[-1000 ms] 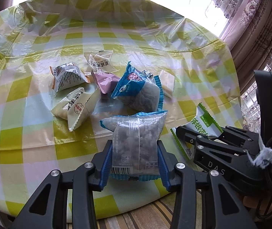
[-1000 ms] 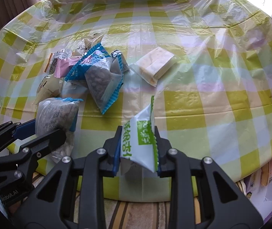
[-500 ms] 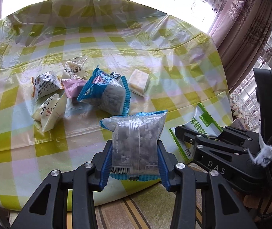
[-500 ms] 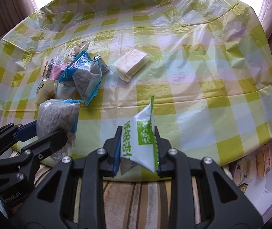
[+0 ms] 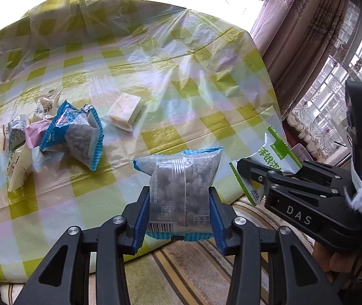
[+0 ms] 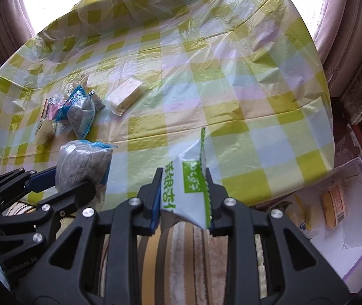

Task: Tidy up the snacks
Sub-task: 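Carry the grey bag into the box and open the left tool while the right drops the green packet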

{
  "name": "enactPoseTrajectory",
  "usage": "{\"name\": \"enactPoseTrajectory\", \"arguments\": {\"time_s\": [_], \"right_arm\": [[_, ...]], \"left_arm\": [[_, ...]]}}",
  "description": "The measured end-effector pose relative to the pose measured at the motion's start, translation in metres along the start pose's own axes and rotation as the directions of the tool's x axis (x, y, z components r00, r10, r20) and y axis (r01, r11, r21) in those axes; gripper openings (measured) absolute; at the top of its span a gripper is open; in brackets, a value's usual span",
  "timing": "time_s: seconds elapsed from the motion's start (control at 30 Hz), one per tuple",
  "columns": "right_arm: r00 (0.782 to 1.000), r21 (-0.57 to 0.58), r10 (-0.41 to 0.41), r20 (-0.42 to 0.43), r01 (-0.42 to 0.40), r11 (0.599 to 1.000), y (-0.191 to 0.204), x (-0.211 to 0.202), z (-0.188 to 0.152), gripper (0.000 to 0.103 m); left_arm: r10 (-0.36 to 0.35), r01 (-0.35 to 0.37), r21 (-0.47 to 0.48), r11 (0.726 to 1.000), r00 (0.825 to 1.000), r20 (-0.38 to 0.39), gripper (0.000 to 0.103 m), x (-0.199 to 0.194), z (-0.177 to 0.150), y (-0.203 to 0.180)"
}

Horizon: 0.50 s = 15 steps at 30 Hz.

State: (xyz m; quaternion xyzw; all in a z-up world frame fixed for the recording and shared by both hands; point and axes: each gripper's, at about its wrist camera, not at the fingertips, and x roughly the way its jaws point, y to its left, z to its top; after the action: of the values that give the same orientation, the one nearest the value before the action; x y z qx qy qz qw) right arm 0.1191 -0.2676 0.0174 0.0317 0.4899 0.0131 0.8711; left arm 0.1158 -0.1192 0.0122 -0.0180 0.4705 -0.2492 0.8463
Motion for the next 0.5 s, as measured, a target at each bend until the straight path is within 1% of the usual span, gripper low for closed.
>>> {"name": "enactPoseTrajectory", "arguments": {"time_s": [0.23, 0.5], "right_arm": [[0.999, 0.055, -0.043, -0.001, 0.043, 0.998, -0.05, -0.008, -0.009, 0.031], [0.994, 0.136, -0.103, -0.027, 0.105, 0.985, -0.112, -0.008, -0.022, 0.031]], "left_arm": [[-0.041, 0.042, 0.059, 0.997, 0.999, -0.02, 0.044, 0.011, 0.007, -0.04], [-0.104, 0.114, 0.136, 0.984, 0.992, -0.077, 0.044, 0.031, 0.013, -0.087]]}}
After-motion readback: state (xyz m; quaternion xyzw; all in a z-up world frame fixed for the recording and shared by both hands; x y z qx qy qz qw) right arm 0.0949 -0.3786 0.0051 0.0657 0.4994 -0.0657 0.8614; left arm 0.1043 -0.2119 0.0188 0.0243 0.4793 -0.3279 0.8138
